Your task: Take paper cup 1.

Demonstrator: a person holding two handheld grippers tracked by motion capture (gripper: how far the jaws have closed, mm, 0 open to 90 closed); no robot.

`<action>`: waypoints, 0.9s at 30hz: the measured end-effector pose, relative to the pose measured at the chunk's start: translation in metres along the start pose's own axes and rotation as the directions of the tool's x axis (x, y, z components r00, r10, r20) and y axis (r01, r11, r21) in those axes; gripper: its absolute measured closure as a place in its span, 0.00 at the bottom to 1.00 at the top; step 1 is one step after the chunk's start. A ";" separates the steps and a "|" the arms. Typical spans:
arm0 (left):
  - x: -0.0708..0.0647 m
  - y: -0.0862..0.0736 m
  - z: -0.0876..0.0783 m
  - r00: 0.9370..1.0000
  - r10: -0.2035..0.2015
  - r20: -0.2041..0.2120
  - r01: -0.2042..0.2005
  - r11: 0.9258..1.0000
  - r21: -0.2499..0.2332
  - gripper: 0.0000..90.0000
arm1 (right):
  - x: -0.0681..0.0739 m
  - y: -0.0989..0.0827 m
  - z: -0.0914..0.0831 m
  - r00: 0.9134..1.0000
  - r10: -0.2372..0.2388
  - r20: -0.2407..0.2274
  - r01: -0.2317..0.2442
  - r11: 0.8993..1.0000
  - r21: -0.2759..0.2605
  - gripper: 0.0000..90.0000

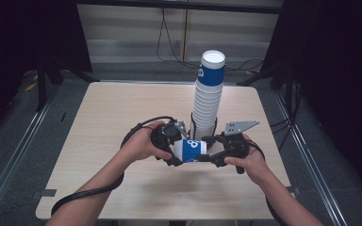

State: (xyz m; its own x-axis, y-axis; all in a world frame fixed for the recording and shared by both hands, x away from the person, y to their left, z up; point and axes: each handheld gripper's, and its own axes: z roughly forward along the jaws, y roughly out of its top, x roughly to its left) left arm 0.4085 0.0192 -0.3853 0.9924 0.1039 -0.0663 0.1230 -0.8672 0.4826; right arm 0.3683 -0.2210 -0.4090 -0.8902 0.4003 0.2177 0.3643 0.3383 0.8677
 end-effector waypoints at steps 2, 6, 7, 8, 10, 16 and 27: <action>0.001 0.000 0.000 1.000 -0.011 0.012 0.011 1.000 0.004 0.22 | -0.001 -0.002 0.001 1.000 0.005 -0.009 -0.005 1.000 -0.003 0.24; 0.002 -0.001 0.002 1.000 -0.009 0.015 0.009 1.000 0.002 0.23 | 0.001 -0.005 0.005 1.000 -0.009 -0.003 0.010 1.000 0.025 0.24; 0.002 -0.001 0.002 1.000 -0.008 0.019 0.008 1.000 0.006 0.23 | 0.001 -0.005 0.005 1.000 -0.016 -0.003 0.017 0.999 0.031 0.27; 0.002 -0.001 0.002 1.000 -0.002 0.015 0.002 1.000 0.002 0.22 | 0.001 -0.005 0.005 1.000 -0.023 0.005 0.023 0.999 0.032 0.29; 0.002 -0.001 0.002 1.000 0.018 -0.004 -0.018 1.000 -0.022 0.20 | 0.000 -0.005 0.004 1.000 -0.017 0.005 0.017 0.999 0.031 0.29; 0.001 0.001 0.003 0.999 0.040 -0.010 -0.040 0.999 -0.004 0.16 | 0.001 -0.003 0.004 0.999 -0.038 0.006 0.038 0.998 0.053 0.29; 0.001 0.001 0.003 0.999 0.034 0.002 -0.034 0.999 0.003 0.17 | 0.003 0.001 0.006 0.998 -0.063 0.004 0.063 0.996 0.064 0.30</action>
State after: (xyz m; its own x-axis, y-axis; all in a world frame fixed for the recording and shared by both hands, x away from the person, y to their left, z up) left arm 0.4095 0.0169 -0.3875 0.9960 0.0737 -0.0512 0.0893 -0.8719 0.4816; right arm 0.3676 -0.2143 -0.4107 -0.9104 0.3813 0.1606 0.3243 0.4167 0.8492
